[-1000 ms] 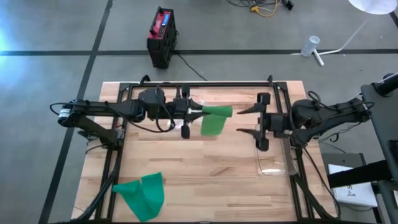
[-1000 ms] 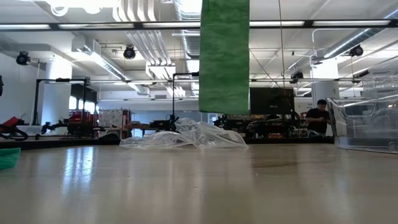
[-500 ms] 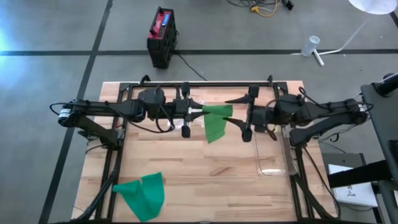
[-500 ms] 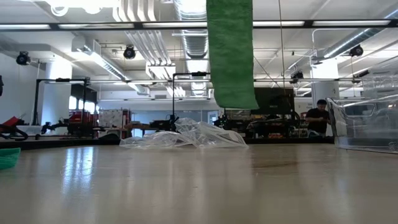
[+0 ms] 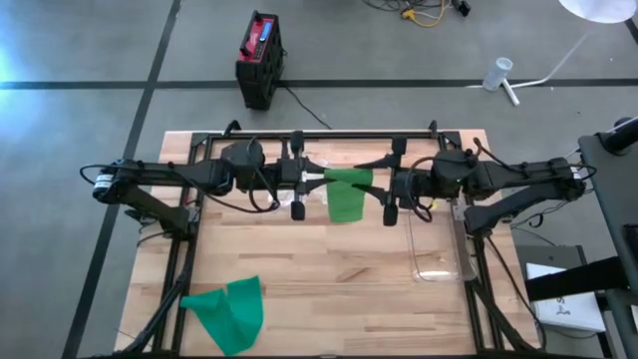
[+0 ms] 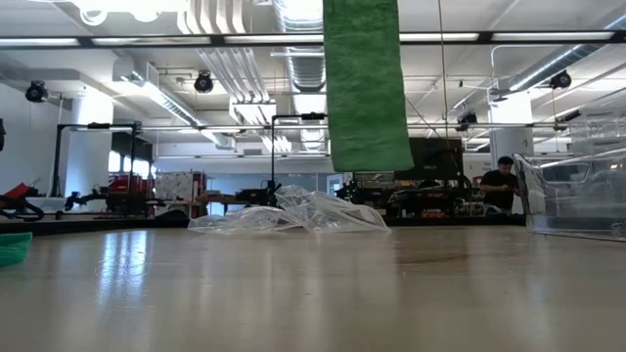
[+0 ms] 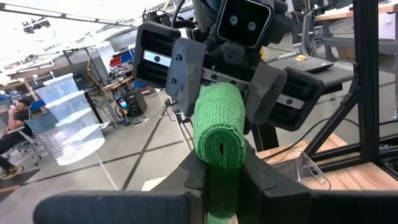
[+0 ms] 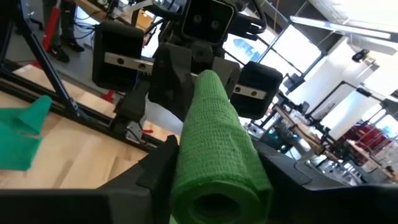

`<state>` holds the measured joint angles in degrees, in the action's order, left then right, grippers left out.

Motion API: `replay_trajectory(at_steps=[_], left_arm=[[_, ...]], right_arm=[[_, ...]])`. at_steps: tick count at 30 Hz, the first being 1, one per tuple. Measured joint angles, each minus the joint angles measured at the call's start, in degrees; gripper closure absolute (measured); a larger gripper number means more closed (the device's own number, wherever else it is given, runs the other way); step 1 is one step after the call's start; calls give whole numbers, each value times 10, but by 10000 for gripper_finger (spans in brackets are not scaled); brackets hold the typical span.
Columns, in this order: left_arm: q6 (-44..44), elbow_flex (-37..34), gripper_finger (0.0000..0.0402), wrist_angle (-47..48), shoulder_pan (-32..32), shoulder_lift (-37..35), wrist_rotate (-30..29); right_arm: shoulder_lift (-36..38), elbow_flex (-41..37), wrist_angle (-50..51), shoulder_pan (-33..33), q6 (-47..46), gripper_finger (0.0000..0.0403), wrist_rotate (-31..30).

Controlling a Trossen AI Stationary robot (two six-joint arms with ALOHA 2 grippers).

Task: Roll bandage
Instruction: Roll the green bandage

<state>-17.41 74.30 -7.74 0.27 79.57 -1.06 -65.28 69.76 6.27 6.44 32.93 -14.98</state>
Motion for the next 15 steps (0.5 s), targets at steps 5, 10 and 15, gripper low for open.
replay_trajectory(at_steps=[5,10,15], left_arm=[[1,0,373,-8,0,0,0],[0,0,347,-11,0,0,0],[-9,0,298,4,0,-10,0]], right_arm=[[0,0,4,0,-14,269,0],[3,0,7,0,-19,323,0],[10,2,11,0,-9,375,0]])
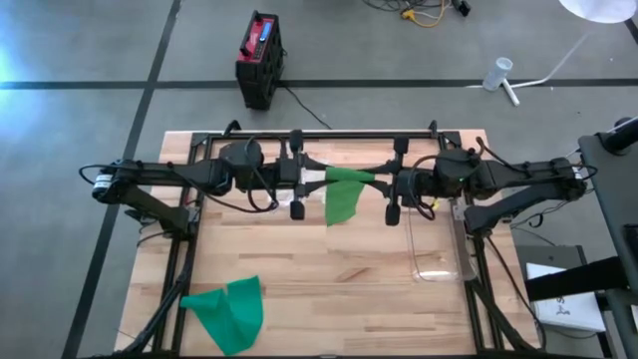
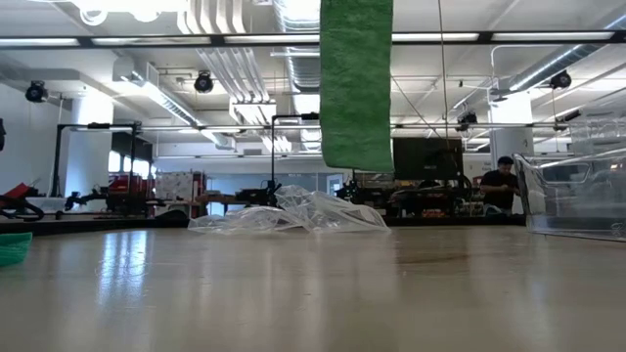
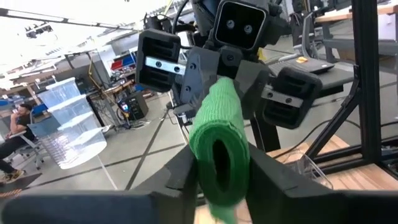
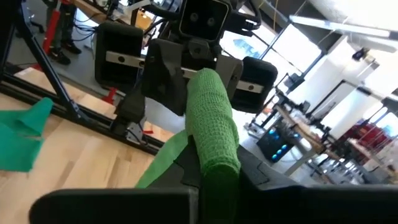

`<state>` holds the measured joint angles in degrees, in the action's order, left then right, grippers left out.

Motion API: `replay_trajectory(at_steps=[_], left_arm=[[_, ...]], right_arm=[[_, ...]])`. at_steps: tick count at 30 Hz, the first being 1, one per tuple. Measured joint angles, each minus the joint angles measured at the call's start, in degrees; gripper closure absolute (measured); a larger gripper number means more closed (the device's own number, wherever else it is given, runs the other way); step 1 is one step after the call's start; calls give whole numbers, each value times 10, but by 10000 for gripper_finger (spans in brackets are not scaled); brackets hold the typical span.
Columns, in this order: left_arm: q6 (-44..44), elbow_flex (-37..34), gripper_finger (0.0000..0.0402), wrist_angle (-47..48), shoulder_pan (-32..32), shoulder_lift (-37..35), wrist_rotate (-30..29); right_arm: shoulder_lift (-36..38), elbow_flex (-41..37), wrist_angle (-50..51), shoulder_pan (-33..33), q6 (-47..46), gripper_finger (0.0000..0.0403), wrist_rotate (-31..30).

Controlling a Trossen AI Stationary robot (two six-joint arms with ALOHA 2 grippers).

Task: Roll bandage
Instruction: Roll the green bandage

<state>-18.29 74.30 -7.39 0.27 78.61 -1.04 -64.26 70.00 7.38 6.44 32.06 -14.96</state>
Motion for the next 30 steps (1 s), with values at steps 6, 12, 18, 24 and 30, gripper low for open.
replay_trajectory(at_steps=[6,12,18,24,30], left_arm=[[38,0,238,79,2,-52,-15],[140,0,187,108,23,-68,37],[188,0,149,96,30,-30,91],[174,0,137,23,30,18,71],[173,0,182,-39,34,55,14]], right_arm=[[19,1,-3,0,54,375,10],[20,1,-9,1,126,375,66],[14,1,-27,0,179,375,66],[15,1,-32,0,168,375,64],[16,1,-34,0,157,375,64]])
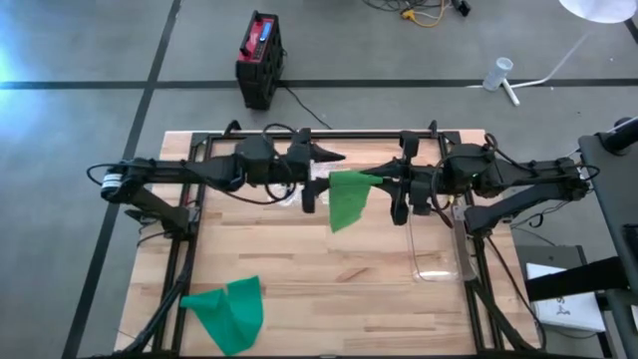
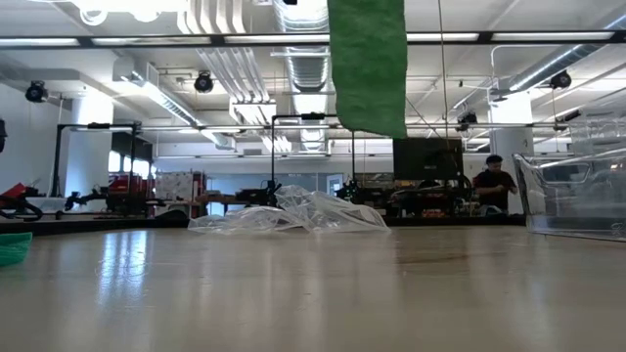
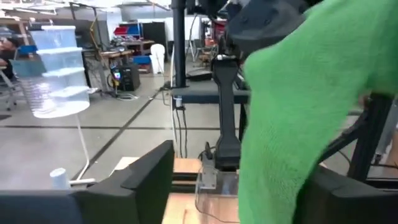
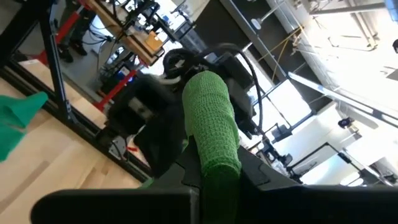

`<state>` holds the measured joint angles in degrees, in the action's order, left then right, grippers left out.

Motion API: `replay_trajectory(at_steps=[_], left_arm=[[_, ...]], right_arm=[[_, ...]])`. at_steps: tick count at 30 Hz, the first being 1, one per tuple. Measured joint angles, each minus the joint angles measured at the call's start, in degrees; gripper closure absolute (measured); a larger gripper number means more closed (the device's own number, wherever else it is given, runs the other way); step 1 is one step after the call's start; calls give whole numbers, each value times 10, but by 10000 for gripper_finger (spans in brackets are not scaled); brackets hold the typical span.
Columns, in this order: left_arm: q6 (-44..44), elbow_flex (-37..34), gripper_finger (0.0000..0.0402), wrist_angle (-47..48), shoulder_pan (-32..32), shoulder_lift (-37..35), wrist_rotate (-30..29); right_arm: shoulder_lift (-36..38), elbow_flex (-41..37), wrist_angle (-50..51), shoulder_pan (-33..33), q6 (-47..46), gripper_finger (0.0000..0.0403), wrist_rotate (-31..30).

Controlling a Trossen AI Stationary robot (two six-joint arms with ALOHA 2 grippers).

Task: Roll bandage
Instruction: Roll the green bandage

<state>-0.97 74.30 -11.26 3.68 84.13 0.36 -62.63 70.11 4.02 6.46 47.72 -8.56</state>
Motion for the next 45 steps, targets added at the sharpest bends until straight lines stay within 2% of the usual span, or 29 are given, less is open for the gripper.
replay_trajectory(at_steps=[3,7,8,14,18,21,26,29,31,35,45], left_arm=[[0,0,240,-11,-1,22,2],[-4,0,364,-16,1,37,3],[-3,0,382,-16,4,37,3],[3,0,400,43,12,18,2],[8,-5,401,63,7,10,7],[8,-15,401,65,0,11,38],[-18,-32,400,13,-11,11,91],[-27,-21,401,11,-14,9,102],[-3,-9,394,28,-14,3,111],[19,8,358,99,-8,-19,141],[19,-2,227,188,-1,-83,137]], right_arm=[[0,0,0,0,3,375,0],[2,0,0,0,-5,375,0],[3,0,1,0,-7,375,0],[30,0,10,0,27,375,-5],[44,0,10,0,68,375,-7],[47,0,9,0,83,375,-17],[39,0,14,0,80,375,-21],[30,-1,15,0,95,375,-20],[22,-1,12,0,112,375,-22],[10,0,7,0,152,375,-35],[-19,-1,-12,0,176,375,-35]])
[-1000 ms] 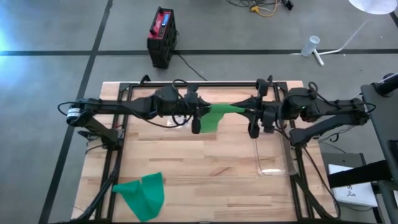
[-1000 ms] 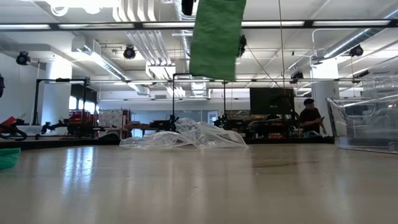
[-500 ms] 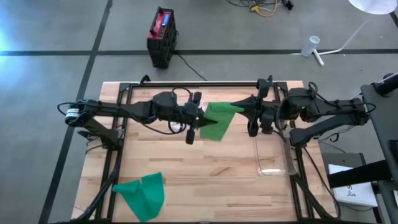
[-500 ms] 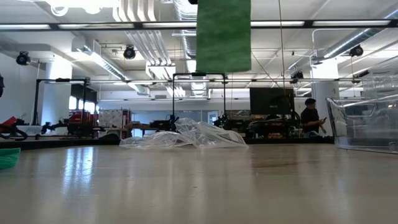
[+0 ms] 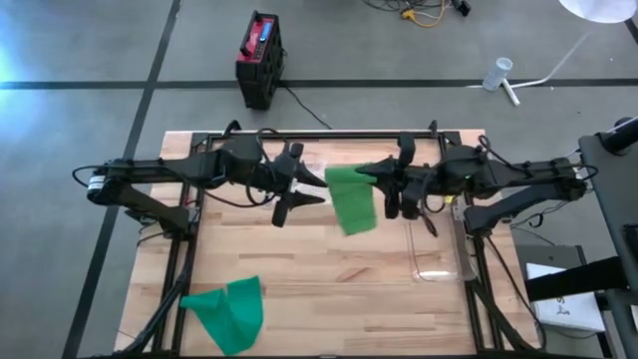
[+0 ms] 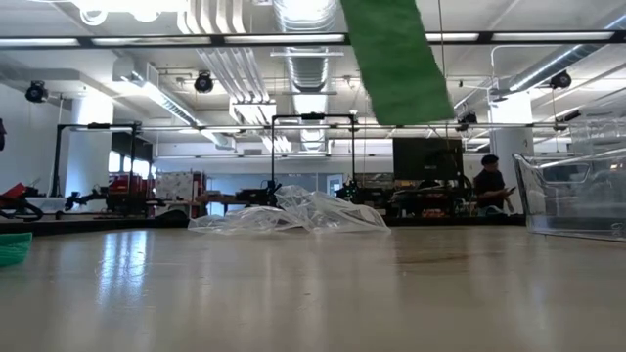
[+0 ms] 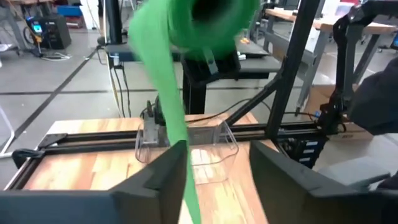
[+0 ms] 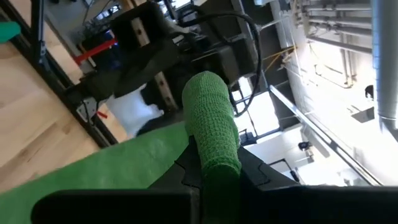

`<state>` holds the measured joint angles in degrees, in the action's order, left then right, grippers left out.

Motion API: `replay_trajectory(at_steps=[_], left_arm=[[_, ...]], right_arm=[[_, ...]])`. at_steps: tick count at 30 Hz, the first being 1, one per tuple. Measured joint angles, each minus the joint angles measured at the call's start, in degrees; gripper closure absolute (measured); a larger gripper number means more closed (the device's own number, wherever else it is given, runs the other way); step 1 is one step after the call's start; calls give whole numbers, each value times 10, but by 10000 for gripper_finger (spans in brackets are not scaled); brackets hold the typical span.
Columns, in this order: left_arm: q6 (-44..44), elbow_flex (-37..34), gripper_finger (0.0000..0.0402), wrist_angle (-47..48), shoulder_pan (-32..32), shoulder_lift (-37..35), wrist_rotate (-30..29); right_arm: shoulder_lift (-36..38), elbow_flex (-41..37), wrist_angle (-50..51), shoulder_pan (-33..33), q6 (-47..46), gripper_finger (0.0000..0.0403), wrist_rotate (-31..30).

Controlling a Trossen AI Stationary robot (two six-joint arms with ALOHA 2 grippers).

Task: Roll bandage
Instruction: Roll the green bandage

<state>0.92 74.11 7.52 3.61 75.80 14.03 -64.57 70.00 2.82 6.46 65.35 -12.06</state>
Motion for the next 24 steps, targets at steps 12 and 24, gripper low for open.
replay_trajectory(at_steps=[12,24], left_arm=[[39,0,132,39,0,-95,-76],[56,0,73,-11,-2,-47,-75]], right_arm=[[-24,0,-14,0,-10,375,19],[-44,0,-23,-2,9,376,15]])
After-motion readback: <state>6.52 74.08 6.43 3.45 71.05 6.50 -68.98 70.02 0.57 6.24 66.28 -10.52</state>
